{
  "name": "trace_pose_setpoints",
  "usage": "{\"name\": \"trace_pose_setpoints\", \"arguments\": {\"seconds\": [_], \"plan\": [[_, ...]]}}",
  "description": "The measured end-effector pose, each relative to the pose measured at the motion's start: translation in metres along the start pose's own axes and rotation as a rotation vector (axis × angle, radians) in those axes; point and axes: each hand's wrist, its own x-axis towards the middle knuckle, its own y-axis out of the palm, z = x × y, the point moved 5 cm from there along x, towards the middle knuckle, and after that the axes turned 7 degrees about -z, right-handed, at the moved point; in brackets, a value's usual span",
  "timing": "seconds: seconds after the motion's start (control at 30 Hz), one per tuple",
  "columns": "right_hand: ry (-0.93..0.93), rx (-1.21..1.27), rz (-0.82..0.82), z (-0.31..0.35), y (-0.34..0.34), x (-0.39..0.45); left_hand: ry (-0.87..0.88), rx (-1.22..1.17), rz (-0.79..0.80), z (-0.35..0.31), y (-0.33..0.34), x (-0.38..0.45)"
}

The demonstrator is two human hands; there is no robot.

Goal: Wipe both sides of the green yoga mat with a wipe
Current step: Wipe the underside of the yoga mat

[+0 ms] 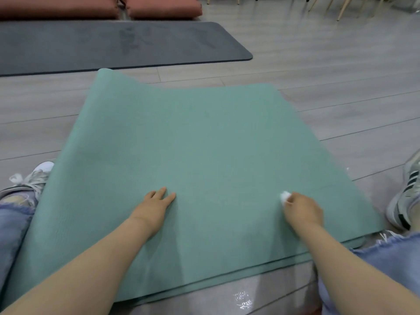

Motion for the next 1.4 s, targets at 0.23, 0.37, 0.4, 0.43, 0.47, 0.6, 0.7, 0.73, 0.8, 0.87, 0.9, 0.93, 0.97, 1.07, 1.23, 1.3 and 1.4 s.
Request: {"name": "trace_pose_setpoints", "arguments": {"seconds": [0.23,0.37,0.4,0.43,0.47,0.6,0.7,0.73,0.8,0.87,0.9,0.93,0.97,1.07,1.23,1.3,1.4], "plan": [[-0.234,0.28,0.105,0.122,0.027,-0.08,-0.016,-0.063,-0.059,-0.014,-0.004,-0.005],[-0.794,0.335,0.13,0.199,0.025,-0.172,0.018,0.049,0.046,-0.008,-0.002,-0.016],[-0.837,0.314,0.1,0.188,0.023,-0.167,0.022,0.103,0.049,-0.007,-0.004,-0.019],[-0.814,0.285,0.07,0.17,0.018,-0.154,0.018,0.149,0.046,-0.007,-0.006,-0.022],[-0.729,0.241,0.041,0.145,0.013,-0.135,0.007,0.174,0.044,-0.008,-0.006,-0.025],[-0.188,-0.092,0.026,0.008,-0.01,-0.054,-0.048,0.117,0.119,-0.018,0.005,-0.039],[-0.114,-0.293,0.055,-0.016,-0.021,-0.052,-0.074,0.103,0.164,-0.021,0.013,-0.044],[-0.157,-0.306,0.062,0.0,-0.017,-0.058,-0.078,0.107,0.165,-0.021,0.013,-0.045],[-0.231,-0.195,0.109,0.056,0.002,-0.08,-0.085,0.107,0.145,-0.02,0.013,-0.047],[-0.396,0.023,0.172,0.126,0.017,-0.121,-0.087,0.097,0.106,-0.02,0.011,-0.048],[-0.506,0.134,0.226,0.157,0.02,-0.147,-0.082,0.092,0.092,-0.021,0.009,-0.048],[-0.612,0.228,0.292,0.179,0.018,-0.174,-0.076,0.087,0.09,-0.022,0.01,-0.049],[-0.703,0.302,0.347,0.19,0.018,-0.195,-0.071,0.079,0.1,-0.021,0.011,-0.049],[-0.616,0.416,0.351,0.157,0.014,-0.187,-0.03,0.061,0.17,-0.015,0.011,-0.046],[-0.142,0.169,0.221,0.008,0.005,-0.082,0.041,0.061,0.239,-0.008,0.002,-0.044],[0.013,0.144,0.183,-0.019,0.002,-0.068,0.03,0.082,0.217,-0.013,0.004,-0.047],[-0.055,0.255,0.254,0.047,0.014,-0.101,0.022,0.083,0.203,-0.015,0.004,-0.048]]}}
